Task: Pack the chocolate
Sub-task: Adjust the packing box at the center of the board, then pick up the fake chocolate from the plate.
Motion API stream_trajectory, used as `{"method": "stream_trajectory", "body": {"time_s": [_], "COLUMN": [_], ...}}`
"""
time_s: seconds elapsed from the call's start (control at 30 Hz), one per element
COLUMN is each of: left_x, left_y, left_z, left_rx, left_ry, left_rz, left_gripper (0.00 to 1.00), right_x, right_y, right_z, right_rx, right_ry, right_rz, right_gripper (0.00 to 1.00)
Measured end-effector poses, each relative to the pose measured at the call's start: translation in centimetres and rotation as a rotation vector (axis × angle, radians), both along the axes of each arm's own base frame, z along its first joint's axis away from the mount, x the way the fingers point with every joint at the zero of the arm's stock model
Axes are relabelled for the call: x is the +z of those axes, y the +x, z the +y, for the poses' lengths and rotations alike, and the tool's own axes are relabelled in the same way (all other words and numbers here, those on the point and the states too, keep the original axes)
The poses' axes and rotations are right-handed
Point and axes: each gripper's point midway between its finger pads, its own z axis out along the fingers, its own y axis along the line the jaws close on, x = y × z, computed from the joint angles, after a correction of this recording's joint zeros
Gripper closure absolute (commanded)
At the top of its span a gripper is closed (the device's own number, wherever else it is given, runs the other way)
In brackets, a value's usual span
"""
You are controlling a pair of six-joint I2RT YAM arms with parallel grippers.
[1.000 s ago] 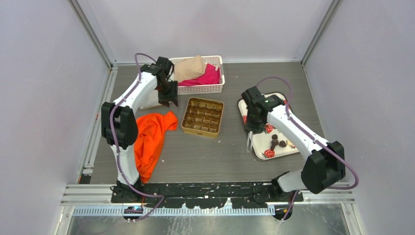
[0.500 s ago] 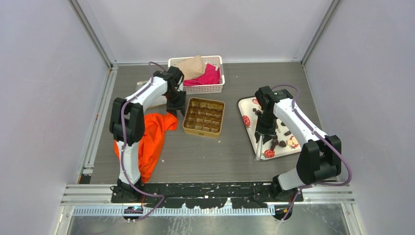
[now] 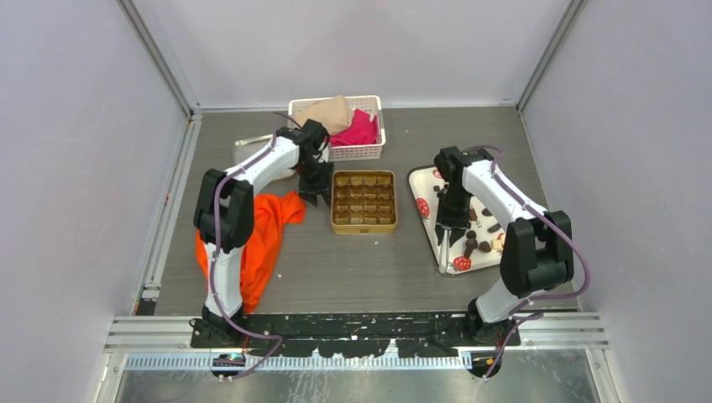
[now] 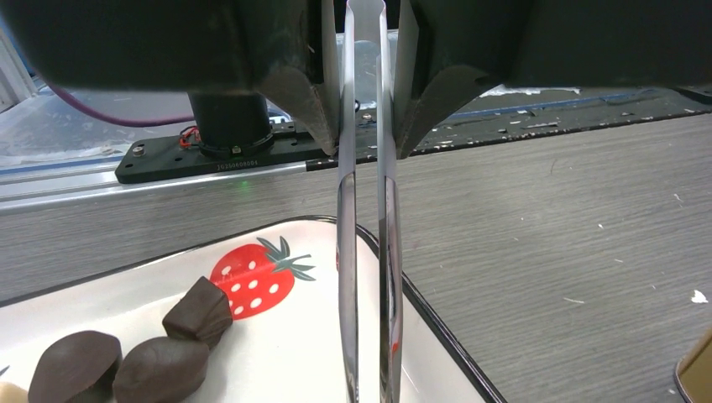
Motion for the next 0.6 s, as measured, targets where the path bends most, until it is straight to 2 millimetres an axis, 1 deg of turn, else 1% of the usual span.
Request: {"method": "stream_trajectory", "body": {"time_s": [0.13,0.27,0.5,0.6], "left_x": [0.6,1.8,3.4,3.7], "left_y": [0.4,1.5,2.0,2.2], "left_z": [0.4,0.5,0.6,0.6], "left_rx": [-0.004,-0.005,0.000,0.000], "left_ry": [0.023,0.034,0.037,0.034], "left_rz": [-0.017,-0.069,-0.109,-0.117], "left_gripper": [0.57,0.57,0.57,0.57], "right_x": [-0.2,-0.7,-1.0,-1.5], "right_y": [0.8,1.1,0.9,0.3], "right_z": [0.0,0.1,0.2,0.3], "right_rx": [0.009,0.022,0.026,0.024], "right_ry": [-0.002,-0.003,0.004,0.012], "right_rz": [0.006,0.017,0.033,0.053], "right_gripper": [0.74,0.66,0.62,0.61]}}
